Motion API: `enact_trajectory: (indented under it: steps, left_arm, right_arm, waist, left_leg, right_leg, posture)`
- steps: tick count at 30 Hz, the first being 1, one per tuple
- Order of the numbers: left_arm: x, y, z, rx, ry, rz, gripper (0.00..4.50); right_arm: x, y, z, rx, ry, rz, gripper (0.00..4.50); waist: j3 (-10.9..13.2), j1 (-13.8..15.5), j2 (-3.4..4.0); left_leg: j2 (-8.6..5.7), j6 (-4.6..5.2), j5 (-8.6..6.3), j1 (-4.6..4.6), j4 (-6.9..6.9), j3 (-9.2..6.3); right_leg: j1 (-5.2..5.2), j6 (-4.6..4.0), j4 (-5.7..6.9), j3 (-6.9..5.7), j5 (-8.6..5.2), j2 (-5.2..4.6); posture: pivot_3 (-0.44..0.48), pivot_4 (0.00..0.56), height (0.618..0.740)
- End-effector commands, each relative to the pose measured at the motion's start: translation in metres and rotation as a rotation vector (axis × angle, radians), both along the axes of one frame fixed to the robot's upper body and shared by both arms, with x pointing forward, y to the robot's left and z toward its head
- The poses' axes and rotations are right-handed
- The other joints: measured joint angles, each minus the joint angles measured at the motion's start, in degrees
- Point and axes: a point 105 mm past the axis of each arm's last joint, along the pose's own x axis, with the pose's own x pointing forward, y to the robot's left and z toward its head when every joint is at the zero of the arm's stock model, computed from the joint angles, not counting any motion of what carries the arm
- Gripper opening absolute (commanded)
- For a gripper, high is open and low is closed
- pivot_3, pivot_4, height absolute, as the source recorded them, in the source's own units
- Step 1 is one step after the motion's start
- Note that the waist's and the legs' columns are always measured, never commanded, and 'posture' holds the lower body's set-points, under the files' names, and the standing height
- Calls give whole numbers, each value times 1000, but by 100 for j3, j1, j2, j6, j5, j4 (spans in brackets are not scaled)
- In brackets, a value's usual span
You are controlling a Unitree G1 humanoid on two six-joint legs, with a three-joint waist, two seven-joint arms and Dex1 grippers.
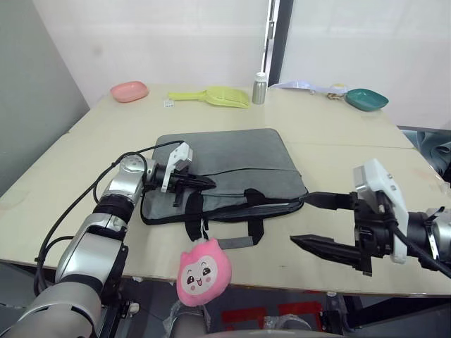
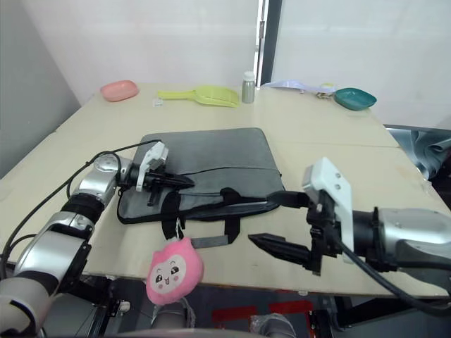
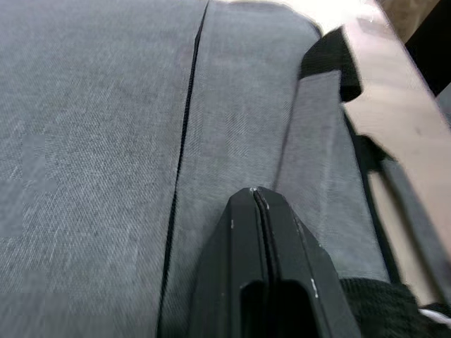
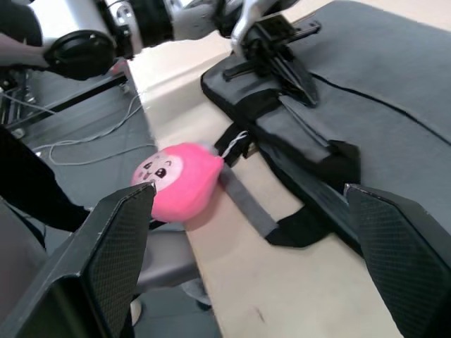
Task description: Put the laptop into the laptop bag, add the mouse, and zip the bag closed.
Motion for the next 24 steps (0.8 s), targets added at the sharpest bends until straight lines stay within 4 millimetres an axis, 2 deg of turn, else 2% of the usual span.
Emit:
enact_trajectory:
  steps: [1, 4, 6, 9, 14, 18, 24]
  left_arm:
    - [-5, 5, -14, 104, -25, -57, 57]
    - [-7, 8, -20, 143, -39, -81, 57]
    - [-8, 8, -20, 146, -43, -92, 57]
    - [-8, 9, -19, 160, -68, -106, 57]
    - [-11, 16, -20, 185, -110, -122, 57]
    - [-13, 24, -20, 200, -135, -114, 57]
    - [-17, 31, -22, 210, -144, -109, 57]
  right_arm:
    - [-2, 15, -5, 14, 34, 70, 4500]
    - [2, 27, -18, 19, 113, 121, 4500]
    - [8, 39, -32, 32, 190, 160, 4500]
    - [19, 55, -51, 32, 274, 191, 4500]
    - [40, 83, -63, 75, 352, 230, 4500]
    - [44, 102, -79, 42, 413, 269, 4500]
    - [48, 116, -106, -70, 434, 294, 4500]
  waist:
    - [0, -23, 0]
    - [-3, -54, 3]
    - [-4, -78, 4]
    - [-6, -102, 10]
    - [-11, -129, 19]
    - [-12, -151, 21]
    - [-12, -197, 23]
  left_leg:
    - [0, 0, 0, 2, -1, 0]
    - [0, -2, -1, 16, -2, 0]
    - [0, -6, -2, 65, -8, 2]
    - [-1, -9, -2, 82, -11, 3]
    - [-1, -13, -1, 79, -15, 1]
    - [-1, -18, -1, 79, -28, -1]
    - [1, -27, -1, 81, -43, -1]
  right_leg:
    - [4, 0, 0, 0, 0, 0]
    - [21, 1, 2, 0, 0, 0]
    - [54, 1, 3, 3, -1, 0]
    - [68, 1, 6, 3, -1, -3]
    - [64, -3, 10, -2, -3, -3]
    - [62, -16, 9, -10, -11, -2]
    - [61, -19, 5, -12, -15, 0]
  posture:
    - [0, 150, 740]
    - [0, 150, 740]
    - [0, 150, 740]
    - [0, 150, 740]
    - [0, 150, 740]
    - [0, 150, 740]
    - [0, 150, 740]
